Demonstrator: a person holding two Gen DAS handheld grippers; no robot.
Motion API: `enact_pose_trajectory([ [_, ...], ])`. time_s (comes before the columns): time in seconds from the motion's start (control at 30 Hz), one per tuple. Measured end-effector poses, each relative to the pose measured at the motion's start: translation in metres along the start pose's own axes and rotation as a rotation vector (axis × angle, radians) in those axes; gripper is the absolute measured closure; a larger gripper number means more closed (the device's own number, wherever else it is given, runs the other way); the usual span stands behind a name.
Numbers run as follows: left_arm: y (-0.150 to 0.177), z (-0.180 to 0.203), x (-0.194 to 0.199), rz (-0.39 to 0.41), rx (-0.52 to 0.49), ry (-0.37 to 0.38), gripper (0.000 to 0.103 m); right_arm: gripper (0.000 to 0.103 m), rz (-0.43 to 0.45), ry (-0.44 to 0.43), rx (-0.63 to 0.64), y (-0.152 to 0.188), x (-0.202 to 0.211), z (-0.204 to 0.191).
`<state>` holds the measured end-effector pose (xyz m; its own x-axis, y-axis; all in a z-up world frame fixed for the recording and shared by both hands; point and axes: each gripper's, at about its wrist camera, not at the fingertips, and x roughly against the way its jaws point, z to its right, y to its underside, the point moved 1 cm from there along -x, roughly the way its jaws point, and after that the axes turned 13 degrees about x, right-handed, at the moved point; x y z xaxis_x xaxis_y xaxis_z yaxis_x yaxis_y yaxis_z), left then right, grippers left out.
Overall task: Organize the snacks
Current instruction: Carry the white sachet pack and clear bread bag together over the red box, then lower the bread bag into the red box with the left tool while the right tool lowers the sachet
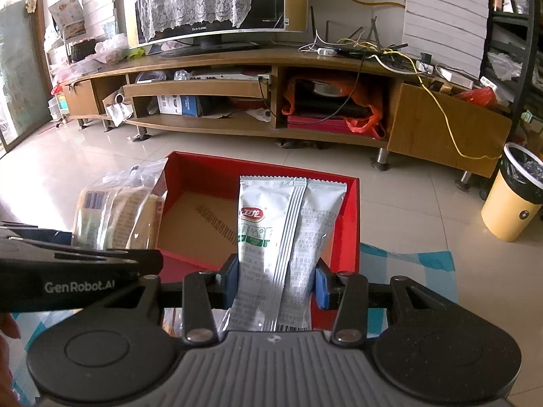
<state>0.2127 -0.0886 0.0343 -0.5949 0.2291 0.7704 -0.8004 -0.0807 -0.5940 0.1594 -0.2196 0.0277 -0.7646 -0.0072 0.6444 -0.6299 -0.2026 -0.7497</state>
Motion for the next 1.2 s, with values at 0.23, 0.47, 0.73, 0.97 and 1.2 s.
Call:
enact_pose_trajectory([
  [0.23, -0.005, 0.003, -0.008, -0.001, -0.004, -0.006, 0.036, 0.060, -0.003, 0.006, 0.004, -0.006, -0.008, 0.003],
  [0.47, -0.012, 0.006, -0.017, 0.002, -0.008, -0.010, 0.036, 0.060, -0.009, 0.014, 0.007, -0.014, -0.019, 0.009],
  [0.73, -0.020, 0.011, -0.027, 0.011, -0.007, -0.016, 0.036, 0.060, -0.011, 0.020, 0.005, -0.020, -0.030, 0.016],
  [0.97, -0.025, 0.009, -0.036, 0.014, 0.001, -0.027, 0.036, 0.060, -0.012, 0.028, 0.024, -0.027, -0.042, 0.016],
  [1.2, -0.032, 0.010, -0.044, 0.026, 0.004, -0.034, 0.037, 0.060, 0.000, 0.033, 0.027, -0.034, -0.053, 0.018],
])
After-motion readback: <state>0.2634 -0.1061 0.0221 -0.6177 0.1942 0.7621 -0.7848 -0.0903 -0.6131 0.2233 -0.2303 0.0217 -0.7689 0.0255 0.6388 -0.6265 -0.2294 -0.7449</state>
